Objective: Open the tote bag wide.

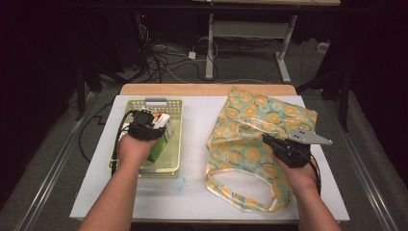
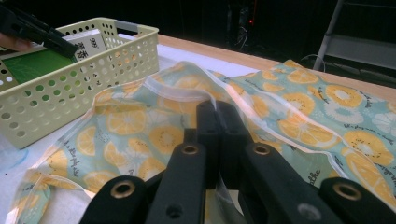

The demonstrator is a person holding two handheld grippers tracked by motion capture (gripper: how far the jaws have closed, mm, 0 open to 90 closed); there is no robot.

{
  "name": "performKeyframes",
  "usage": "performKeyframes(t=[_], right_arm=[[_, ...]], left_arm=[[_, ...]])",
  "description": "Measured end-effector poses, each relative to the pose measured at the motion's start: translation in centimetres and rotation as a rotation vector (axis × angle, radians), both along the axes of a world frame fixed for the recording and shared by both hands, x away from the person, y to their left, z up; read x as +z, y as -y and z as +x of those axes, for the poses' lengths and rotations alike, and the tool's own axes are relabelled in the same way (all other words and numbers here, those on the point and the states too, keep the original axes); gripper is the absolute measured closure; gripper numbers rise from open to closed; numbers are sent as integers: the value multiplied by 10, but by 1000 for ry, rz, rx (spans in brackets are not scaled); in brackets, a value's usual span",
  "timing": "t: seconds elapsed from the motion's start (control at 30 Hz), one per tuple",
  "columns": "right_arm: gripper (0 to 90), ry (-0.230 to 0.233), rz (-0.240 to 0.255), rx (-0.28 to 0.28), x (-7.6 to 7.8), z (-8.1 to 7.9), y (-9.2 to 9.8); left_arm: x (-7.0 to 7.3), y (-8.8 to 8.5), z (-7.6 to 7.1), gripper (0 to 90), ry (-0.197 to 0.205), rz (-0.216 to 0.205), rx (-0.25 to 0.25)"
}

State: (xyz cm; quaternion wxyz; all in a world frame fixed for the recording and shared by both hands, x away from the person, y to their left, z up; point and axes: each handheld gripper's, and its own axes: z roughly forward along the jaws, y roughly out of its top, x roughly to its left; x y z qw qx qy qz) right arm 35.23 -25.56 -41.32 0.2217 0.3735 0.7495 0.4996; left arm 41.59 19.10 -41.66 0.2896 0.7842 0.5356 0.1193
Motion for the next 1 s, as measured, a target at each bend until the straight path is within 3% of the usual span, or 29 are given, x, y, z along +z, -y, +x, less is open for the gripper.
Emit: performKeyframes(t=[0.53,1.0], right_arm=[[900,5,-1,2,1,-2,0],[900,11,-4,5,2,-3,0]], left_arm=[[14,4,-26,601,167,-51,-20],[23,-10,-63,602,324,-142,-19]])
